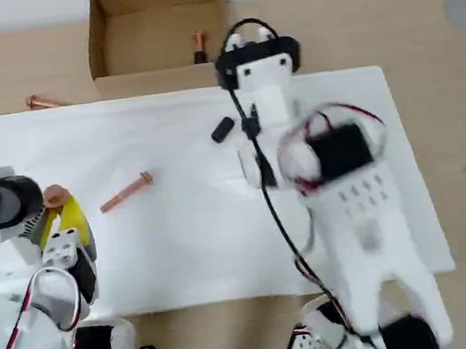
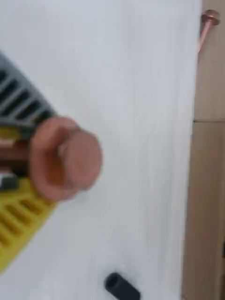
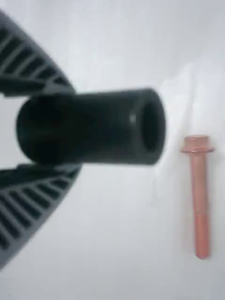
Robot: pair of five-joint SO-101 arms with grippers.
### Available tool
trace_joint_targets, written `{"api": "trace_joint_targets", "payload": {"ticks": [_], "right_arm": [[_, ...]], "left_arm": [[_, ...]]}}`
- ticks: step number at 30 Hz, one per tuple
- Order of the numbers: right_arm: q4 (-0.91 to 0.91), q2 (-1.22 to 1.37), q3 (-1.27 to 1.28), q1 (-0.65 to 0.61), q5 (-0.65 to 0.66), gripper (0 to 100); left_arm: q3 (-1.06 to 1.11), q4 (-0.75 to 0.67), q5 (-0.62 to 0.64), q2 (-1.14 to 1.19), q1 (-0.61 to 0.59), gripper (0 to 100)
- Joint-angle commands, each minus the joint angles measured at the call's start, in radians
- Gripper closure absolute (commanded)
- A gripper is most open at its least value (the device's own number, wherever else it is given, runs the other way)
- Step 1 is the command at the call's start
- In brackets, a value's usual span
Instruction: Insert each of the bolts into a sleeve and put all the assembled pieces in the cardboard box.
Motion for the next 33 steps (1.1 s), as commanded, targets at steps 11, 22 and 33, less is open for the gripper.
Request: {"api": "trace_joint_targets", "payload": {"ticks": [11,22,33], "right_arm": [[-0.212,-0.746,0.366,-0.245,0.012,98.8],[-0.862,-1.254,1.207,-0.337,0.238,98.8],[-1.191,-1.362,1.561,-0.616,0.279,98.8]], "left_arm": [[0.075,-0.331,0.103,0.001,0.012,99],[0.198,-0.580,0.063,0.008,0.006,99],[0.269,-0.628,0.204,0.007,0.068,99]]}}
